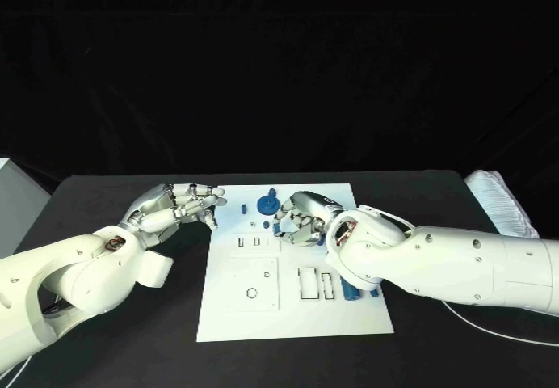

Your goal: Assemble the parts on the task board

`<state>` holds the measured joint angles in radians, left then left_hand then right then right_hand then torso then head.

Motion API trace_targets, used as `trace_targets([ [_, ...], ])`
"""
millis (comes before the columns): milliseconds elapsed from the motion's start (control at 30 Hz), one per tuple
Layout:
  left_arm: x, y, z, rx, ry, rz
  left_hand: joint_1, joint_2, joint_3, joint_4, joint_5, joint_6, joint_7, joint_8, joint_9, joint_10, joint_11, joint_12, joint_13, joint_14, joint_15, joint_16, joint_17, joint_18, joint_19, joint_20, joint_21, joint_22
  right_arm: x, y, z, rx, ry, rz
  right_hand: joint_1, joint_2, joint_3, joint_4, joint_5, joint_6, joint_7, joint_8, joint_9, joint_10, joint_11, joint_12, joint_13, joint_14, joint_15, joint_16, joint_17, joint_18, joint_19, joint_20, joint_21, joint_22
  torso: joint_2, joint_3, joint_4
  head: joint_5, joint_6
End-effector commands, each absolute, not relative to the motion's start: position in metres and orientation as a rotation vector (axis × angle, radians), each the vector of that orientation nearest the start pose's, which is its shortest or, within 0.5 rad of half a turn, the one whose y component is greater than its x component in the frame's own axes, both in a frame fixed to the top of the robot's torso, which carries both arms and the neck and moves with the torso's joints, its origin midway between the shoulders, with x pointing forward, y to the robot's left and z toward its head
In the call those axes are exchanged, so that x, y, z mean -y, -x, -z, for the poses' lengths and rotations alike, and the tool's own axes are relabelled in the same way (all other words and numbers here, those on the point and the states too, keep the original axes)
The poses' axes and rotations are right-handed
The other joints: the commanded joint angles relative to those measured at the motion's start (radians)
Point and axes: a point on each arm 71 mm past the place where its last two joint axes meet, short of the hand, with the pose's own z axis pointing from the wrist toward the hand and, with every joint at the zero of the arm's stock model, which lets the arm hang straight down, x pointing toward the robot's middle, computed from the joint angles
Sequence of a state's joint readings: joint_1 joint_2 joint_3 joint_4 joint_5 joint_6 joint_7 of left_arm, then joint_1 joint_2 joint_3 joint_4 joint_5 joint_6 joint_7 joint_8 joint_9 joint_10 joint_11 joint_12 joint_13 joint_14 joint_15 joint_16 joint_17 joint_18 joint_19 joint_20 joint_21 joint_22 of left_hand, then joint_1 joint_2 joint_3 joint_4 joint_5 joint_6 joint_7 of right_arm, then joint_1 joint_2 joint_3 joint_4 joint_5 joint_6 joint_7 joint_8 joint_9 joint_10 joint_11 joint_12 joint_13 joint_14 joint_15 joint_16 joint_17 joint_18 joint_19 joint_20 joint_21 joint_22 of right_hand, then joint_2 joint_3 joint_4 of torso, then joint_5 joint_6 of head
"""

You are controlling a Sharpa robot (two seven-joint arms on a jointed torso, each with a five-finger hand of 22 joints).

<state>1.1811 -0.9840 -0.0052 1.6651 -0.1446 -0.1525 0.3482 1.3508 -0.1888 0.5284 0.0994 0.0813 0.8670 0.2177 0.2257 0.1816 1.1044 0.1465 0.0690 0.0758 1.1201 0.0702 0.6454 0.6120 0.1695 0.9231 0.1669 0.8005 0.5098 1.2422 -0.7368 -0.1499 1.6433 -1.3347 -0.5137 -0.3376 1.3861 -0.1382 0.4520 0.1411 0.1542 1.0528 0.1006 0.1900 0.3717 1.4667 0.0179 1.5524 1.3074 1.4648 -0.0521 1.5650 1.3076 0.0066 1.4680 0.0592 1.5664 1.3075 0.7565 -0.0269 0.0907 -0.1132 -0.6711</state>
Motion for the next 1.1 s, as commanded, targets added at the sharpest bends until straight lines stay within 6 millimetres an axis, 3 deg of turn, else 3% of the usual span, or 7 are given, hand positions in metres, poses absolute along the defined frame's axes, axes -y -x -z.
trace_targets([
  [33,-0.220,-0.456,0.162,-1.578,0.908,1.664,-0.002,0.002,0.003,-0.003,-0.005,-0.007,-0.001,-0.007,0.001,-0.008,0.001,0.001,0.001,-0.009,0.000,0.006,0.001,0.012,-0.008,-0.002,0.004,0.001,0.124,-0.452,0.193,-1.641,-0.005,-0.647,-0.014,0.001,0.008,0.002,-0.006,-0.002,0.003,0.041,0.039,0.085,0.007,-0.007,0.243,0.101,0.008,-0.003,0.240,-0.007,0.103,0.002,0.004,0.263,0.002,0.0022,-0.0018,0.006,-0.003],
  [333,-0.220,-0.456,0.162,-1.585,0.899,1.660,-0.002,0.002,0.002,-0.002,-0.005,-0.007,-0.001,-0.007,0.002,-0.008,0.001,0.001,0.002,-0.009,0.000,0.006,0.001,0.012,-0.009,-0.002,0.005,0.002,0.111,-0.450,0.202,-1.642,0.008,-0.635,-0.017,0.000,0.008,0.003,-0.007,-0.003,0.003,0.042,0.039,0.085,0.007,-0.007,0.243,0.100,0.009,-0.004,0.238,-0.007,0.103,0.002,0.004,0.263,0.002,0.0021,-0.0023,0.007,-0.009],
  [500,-0.218,-0.457,0.163,-1.588,0.895,1.661,-0.002,0.001,0.002,-0.003,-0.005,-0.007,-0.001,-0.007,0.002,-0.008,0.001,0.002,0.002,-0.010,0.001,0.006,0.001,0.012,-0.009,-0.002,0.005,0.002,0.106,-0.448,0.206,-1.642,0.015,-0.635,-0.019,-0.001,0.008,0.003,-0.008,-0.004,0.003,0.042,0.039,0.085,0.007,-0.007,0.243,0.100,0.009,-0.004,0.239,-0.007,0.103,0.003,0.004,0.263,0.003,-0.0001,-0.0031,0.004,-0.012],
  [667,-0.218,-0.458,0.163,-1.590,0.895,1.661,-0.002,0.001,0.002,-0.003,-0.005,-0.007,-0.001,-0.007,0.002,-0.008,0.001,0.002,0.002,-0.010,0.001,0.006,0.001,0.012,-0.009,-0.002,0.005,0.002,0.103,-0.448,0.210,-1.640,0.017,-0.625,-0.021,-0.002,0.008,0.003,-0.008,-0.004,0.003,0.042,0.040,0.085,0.008,-0.007,0.242,0.100,0.009,-0.004,0.238,-0.007,0.103,0.003,0.004,0.263,0.003,0.0017,-0.0010,0.004,-0.017],
  [800,-0.218,-0.458,0.163,-1.591,0.895,1.659,-0.002,0.001,0.002,-0.003,-0.005,-0.007,-0.001,-0.007,0.002,-0.008,0.001,0.002,0.002,-0.010,0.001,0.006,0.001,0.012,-0.009,-0.002,0.005,0.002,0.102,-0.448,0.212,-1.631,0.020,-0.618,-0.026,-0.005,0.008,0.004,-0.009,-0.005,0.004,0.043,0.040,0.085,0.008,-0.007,0.242,0.100,0.009,-0.004,0.237,-0.007,0.103,0.004,0.004,0.263,0.002,0.0004,-0.0012,0.005,-0.020],
  [1100,-0.218,-0.458,0.163,-1.593,0.895,1.659,-0.002,0.001,0.002,-0.003,-0.005,-0.007,-0.001,-0.007,0.002,-0.008,0.001,0.002,0.002,-0.010,0.001,0.006,0.001,0.012,-0.009,-0.002,0.005,0.002,0.098,-0.448,0.215,-1.627,0.034,-0.603,-0.037,-0.011,0.008,0.007,-0.012,-0.008,0.004,0.045,0.040,0.085,0.008,-0.008,0.242,0.100,0.010,-0.005,0.236,-0.007,0.103,0.004,0.004,0.263,0.002,0.0010,-0.0011,0.007,-0.023],
])
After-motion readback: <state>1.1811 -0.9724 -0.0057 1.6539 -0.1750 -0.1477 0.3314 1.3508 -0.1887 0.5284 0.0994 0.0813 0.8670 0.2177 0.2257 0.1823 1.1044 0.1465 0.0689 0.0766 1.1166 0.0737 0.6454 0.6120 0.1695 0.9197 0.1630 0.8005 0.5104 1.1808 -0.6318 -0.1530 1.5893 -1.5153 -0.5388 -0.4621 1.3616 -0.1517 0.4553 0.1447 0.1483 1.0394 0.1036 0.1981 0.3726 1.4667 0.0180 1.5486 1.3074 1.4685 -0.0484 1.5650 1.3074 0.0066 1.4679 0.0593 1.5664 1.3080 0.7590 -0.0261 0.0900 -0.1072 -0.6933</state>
